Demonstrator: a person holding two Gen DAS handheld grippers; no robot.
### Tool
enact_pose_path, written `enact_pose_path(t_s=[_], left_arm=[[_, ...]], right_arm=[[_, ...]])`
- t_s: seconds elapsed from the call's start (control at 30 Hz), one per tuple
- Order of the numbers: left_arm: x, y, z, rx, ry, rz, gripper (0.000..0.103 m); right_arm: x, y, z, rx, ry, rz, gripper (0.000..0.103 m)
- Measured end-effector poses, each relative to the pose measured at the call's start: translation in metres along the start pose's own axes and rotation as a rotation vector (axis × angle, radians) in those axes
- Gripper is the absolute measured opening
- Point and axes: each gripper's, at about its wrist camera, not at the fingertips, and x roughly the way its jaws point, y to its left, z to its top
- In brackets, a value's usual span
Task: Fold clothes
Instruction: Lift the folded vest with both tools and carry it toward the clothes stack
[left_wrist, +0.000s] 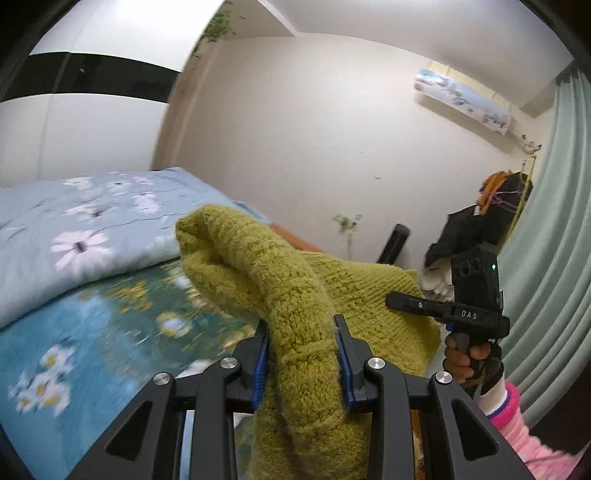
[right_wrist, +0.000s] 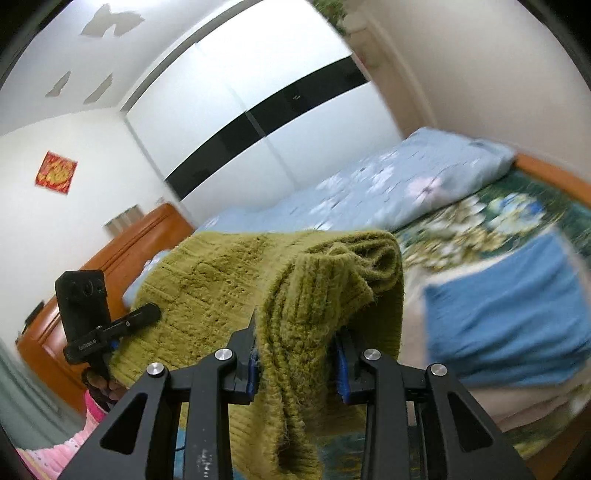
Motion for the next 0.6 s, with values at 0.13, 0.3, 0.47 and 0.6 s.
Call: enact_pose_path(t_s=[0.13,0.3,0.47,0.6], left_arm=[[0.056,-0.026,0.029,0.029,0.013,-0.061,0.033],[0.12,-0.064,0.04,0.022,0.02,-0.145,0.033],[0.172,-0.068,0.024,-0.028,0.017,-0.19,0.033],[0.198,-0.056,-0.003,-0.048,0.019,-0.186,0.033]], right_arm=[[-0.035,-0.032,0.03,0.003,-0.039,-0.091,0.033],[-0.068,-0.075,0.056,-0.01,-0.068,-0.187,0.033],[-0.075,-0.119,0.068,-0.022,-0.056,-0.221,0.033],[-0.061,-0.154,0.06,-0.001,-0.027,-0.208,0.033]])
